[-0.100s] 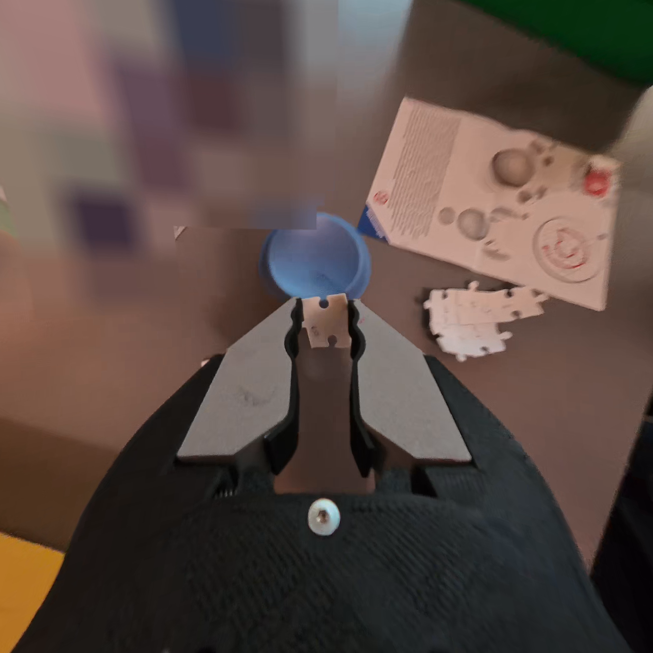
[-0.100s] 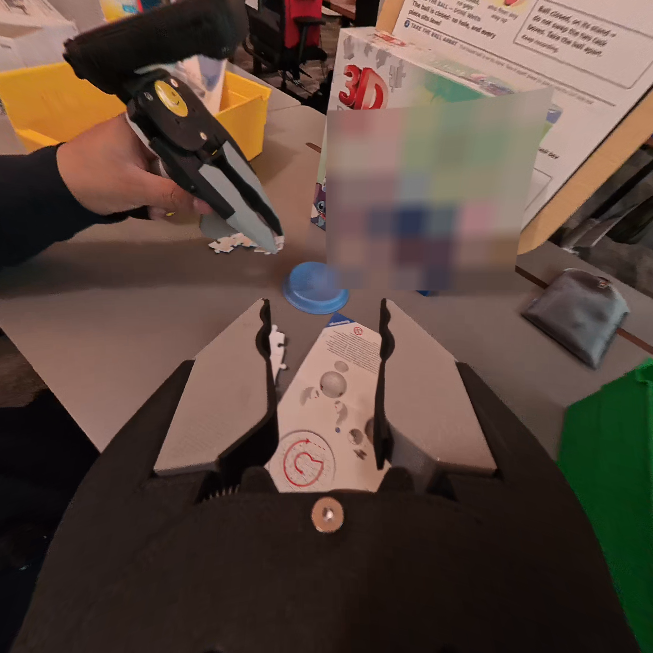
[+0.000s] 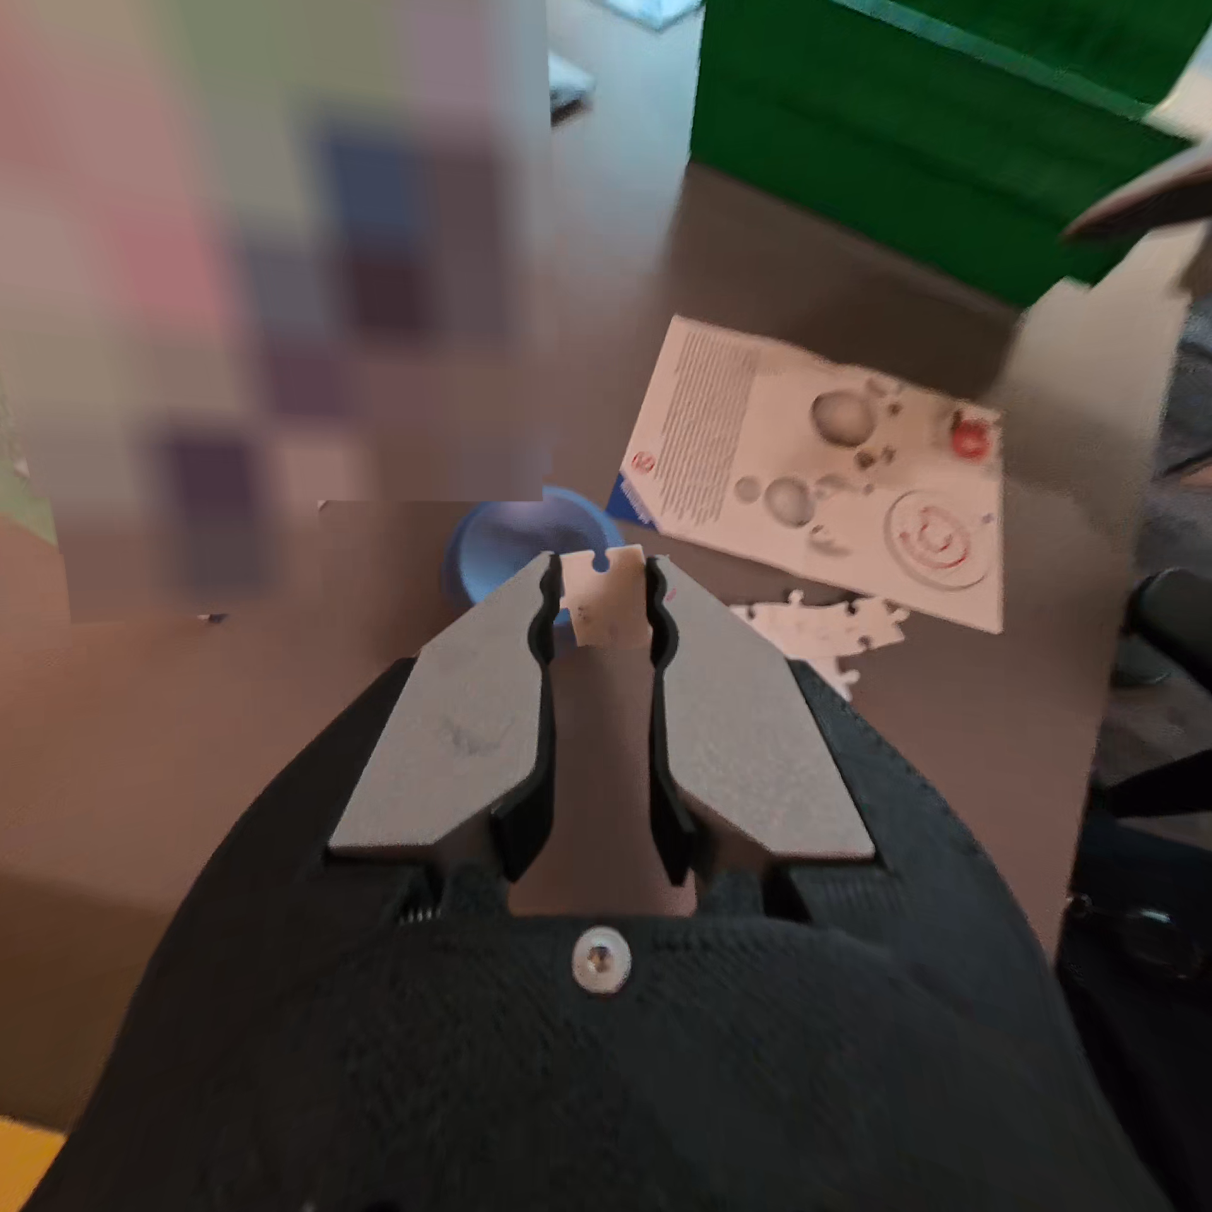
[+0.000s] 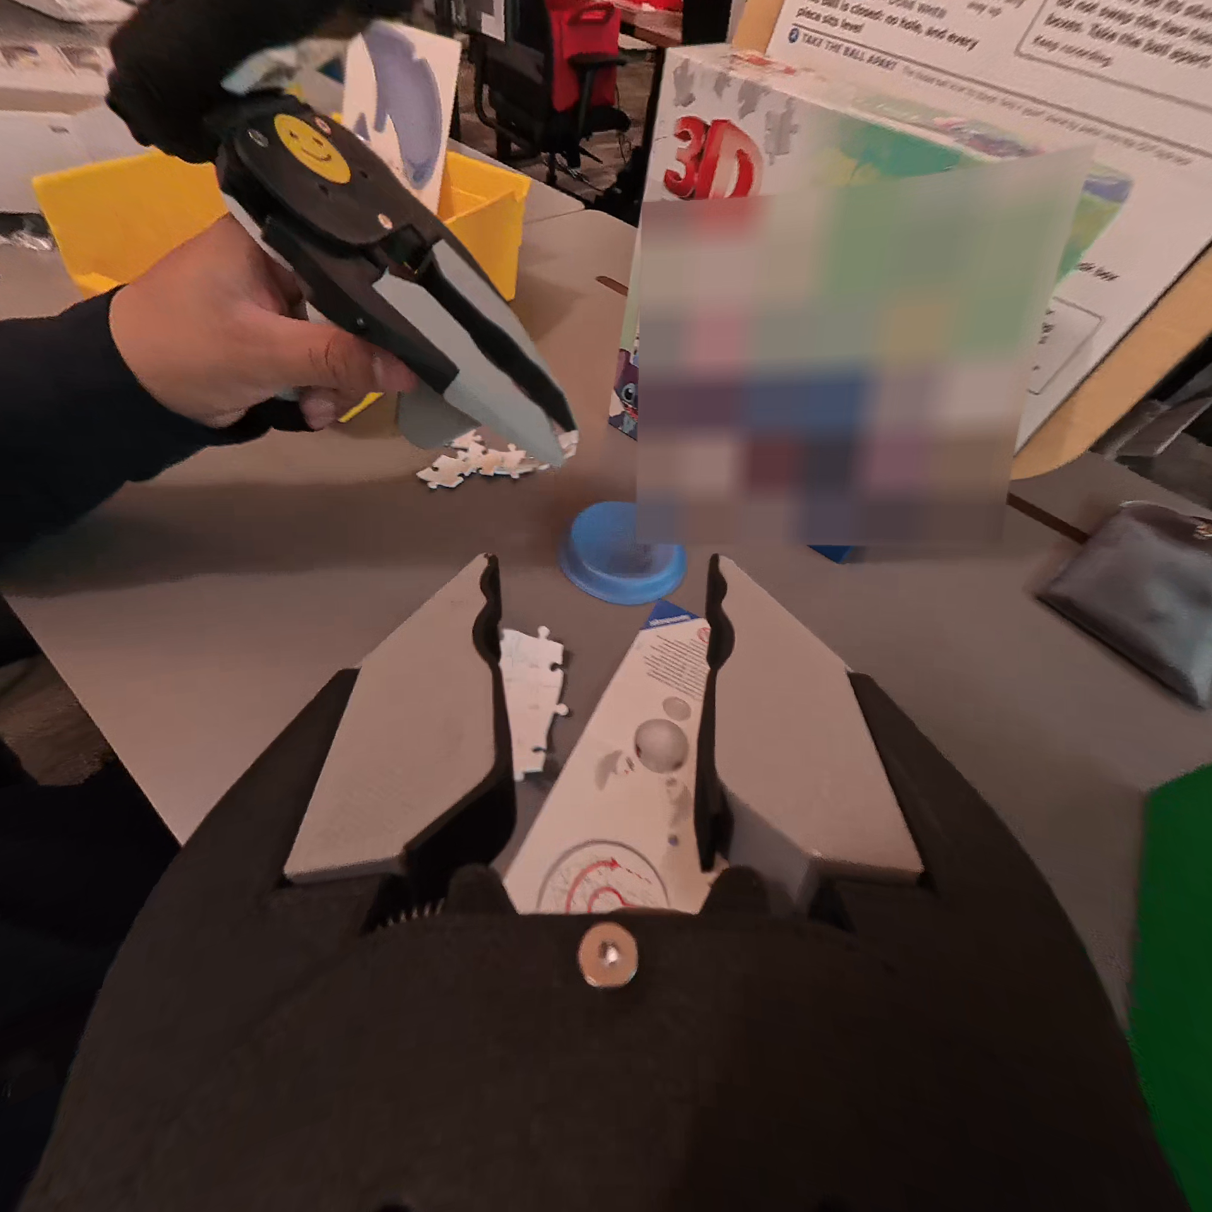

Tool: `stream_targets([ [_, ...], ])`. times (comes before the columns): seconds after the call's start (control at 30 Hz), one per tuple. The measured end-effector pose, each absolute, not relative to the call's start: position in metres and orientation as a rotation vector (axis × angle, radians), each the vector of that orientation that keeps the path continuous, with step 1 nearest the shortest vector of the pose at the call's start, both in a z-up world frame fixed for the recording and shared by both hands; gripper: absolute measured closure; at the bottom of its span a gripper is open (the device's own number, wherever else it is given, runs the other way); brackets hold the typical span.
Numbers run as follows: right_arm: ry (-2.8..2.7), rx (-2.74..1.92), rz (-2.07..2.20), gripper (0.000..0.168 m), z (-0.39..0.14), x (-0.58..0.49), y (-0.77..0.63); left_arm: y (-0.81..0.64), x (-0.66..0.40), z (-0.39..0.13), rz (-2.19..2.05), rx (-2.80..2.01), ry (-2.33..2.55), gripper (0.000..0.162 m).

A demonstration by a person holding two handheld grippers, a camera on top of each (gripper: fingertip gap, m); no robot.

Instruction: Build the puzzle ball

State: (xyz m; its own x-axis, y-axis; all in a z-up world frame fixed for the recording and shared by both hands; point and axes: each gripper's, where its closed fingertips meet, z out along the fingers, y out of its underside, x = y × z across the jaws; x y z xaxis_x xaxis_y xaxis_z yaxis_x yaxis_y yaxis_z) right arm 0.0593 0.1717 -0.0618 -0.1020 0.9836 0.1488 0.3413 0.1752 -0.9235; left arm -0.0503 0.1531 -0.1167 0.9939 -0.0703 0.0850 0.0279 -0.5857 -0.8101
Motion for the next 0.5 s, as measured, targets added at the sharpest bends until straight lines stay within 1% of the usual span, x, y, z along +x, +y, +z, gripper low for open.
stream_targets([
  [0.17,-1.544,-1.319,1.026,0.107,-0.084,0.029,0.149,0.165,-0.025,-0.079,-0.222,-2.005,0.037,0.139],
  [0.37,-1.406,-1.334,1.055,0.108,-0.088,0.009,0.148,0.174,0.005,-0.061,-0.384,-1.885,0.036,0.139],
  [0.5,-1.310,-1.314,1.114,0.118,-0.076,0.008,0.152,0.178,0.015,-0.059,-0.376,-1.864,0.041,0.139],
])
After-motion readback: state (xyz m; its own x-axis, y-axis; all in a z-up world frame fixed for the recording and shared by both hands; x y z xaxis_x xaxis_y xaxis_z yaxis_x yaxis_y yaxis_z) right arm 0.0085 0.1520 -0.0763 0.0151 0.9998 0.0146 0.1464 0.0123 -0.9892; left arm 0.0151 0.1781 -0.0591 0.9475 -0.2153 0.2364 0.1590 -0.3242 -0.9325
